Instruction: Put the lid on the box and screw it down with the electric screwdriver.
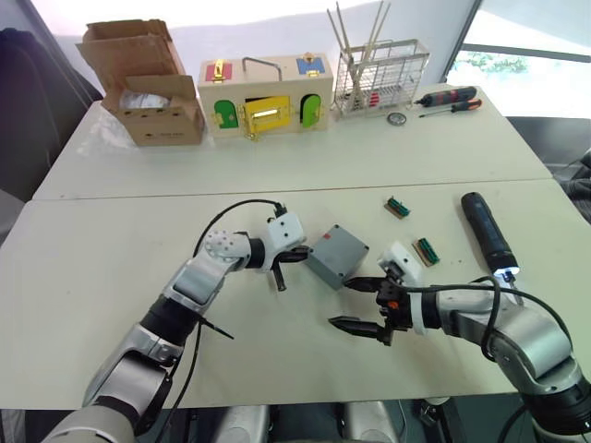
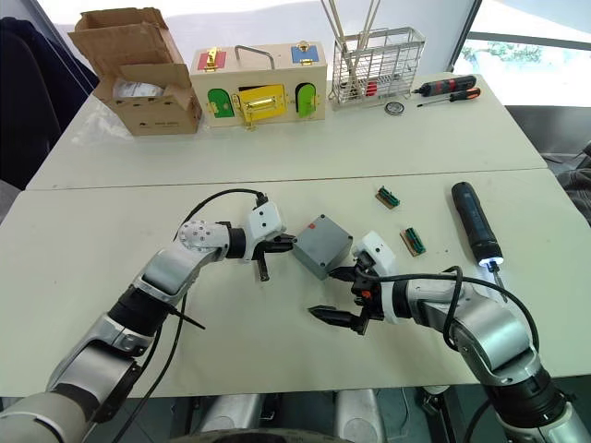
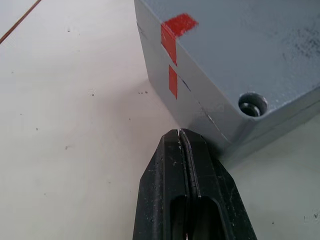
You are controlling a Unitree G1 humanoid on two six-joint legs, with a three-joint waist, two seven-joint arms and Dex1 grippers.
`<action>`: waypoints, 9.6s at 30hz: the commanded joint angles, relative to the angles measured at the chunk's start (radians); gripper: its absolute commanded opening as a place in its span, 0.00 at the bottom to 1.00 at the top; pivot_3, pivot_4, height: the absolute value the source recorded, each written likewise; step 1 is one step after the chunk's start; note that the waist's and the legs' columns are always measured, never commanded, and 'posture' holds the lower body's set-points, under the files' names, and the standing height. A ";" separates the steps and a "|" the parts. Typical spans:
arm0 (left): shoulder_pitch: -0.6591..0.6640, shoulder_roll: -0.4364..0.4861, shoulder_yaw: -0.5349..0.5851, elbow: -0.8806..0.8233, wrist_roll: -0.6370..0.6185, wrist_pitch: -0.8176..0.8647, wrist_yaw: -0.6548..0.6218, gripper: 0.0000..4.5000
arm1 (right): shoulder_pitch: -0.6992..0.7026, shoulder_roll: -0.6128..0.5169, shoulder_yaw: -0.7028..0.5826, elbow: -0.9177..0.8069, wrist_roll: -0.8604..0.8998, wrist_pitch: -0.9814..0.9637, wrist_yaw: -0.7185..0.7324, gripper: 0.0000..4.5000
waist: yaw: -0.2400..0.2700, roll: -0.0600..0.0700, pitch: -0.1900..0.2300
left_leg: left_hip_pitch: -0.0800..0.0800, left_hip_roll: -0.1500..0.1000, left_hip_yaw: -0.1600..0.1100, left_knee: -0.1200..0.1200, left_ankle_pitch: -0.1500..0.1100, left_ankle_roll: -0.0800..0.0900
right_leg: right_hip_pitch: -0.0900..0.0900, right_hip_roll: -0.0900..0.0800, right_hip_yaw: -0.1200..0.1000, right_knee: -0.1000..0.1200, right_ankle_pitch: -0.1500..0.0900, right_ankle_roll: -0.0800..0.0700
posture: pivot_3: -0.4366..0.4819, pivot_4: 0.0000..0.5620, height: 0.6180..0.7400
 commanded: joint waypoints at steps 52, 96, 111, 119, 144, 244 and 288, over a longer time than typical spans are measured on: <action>0.134 0.188 0.243 -0.408 -0.276 0.314 -0.102 0.00 | -0.174 -0.129 -0.435 0.266 0.062 -0.021 0.133 1.00 | 0.000 -0.002 0.000 | 0.003 0.002 0.001 -0.001 -0.002 0.004 | 0.001 0.000 0.001 0.001 0.000 0.000 | 0.48 0.27 0.95; 0.112 0.158 0.198 -0.512 -0.345 0.362 0.026 0.00 | -0.549 0.196 -0.165 1.234 -0.386 -0.828 -0.043 0.08 | -0.027 -0.003 0.000 | 0.003 0.001 0.003 -0.002 0.000 0.000 | 0.000 0.000 0.003 0.001 0.000 0.000 | 0.48 0.27 0.95; 0.115 0.157 0.208 -0.497 -0.352 0.354 0.035 0.00 | -0.534 0.178 -0.200 1.134 -0.351 -0.789 -0.057 0.01 | -0.027 -0.003 0.000 | 0.003 0.001 0.003 -0.002 0.000 0.000 | 0.000 0.000 0.003 0.001 0.000 0.000 | 0.48 0.27 0.95; 0.108 0.155 0.208 -0.477 -0.350 0.338 0.038 0.00 | -0.499 0.155 -0.221 0.948 -0.329 -0.694 -0.055 0.01 | -0.026 -0.003 0.000 | 0.003 0.001 0.003 -0.002 0.000 0.000 | 0.000 0.000 0.003 0.001 0.000 0.000 | 0.48 0.27 0.95; 0.192 0.253 0.298 -0.562 -0.449 0.407 0.016 0.00 | -0.211 0.181 -0.116 0.298 -0.023 -0.258 -0.024 0.01 | -0.023 -0.003 0.000 | 0.003 0.001 0.002 -0.001 0.000 0.001 | 0.000 0.000 0.003 0.002 0.000 0.000 | 0.48 0.27 0.95; 0.203 -0.035 0.074 -0.598 -0.334 0.259 0.188 0.00 | -1.080 -0.141 0.246 1.840 -0.791 -0.293 0.438 0.42 | -0.033 -0.020 -0.013 | 0.005 0.001 0.008 0.000 -0.002 0.002 | 0.003 0.000 0.006 -0.002 0.000 0.000 | 0.48 0.27 0.95; 0.201 -0.024 0.070 -0.556 -0.319 0.261 0.172 0.00 | -0.954 -0.075 0.309 1.723 -0.893 -0.289 0.593 0.99 | -0.027 -0.016 -0.016 | 0.005 0.000 0.006 0.000 -0.001 0.002 | 0.003 0.000 0.005 -0.002 0.000 0.000 | 0.48 0.27 0.95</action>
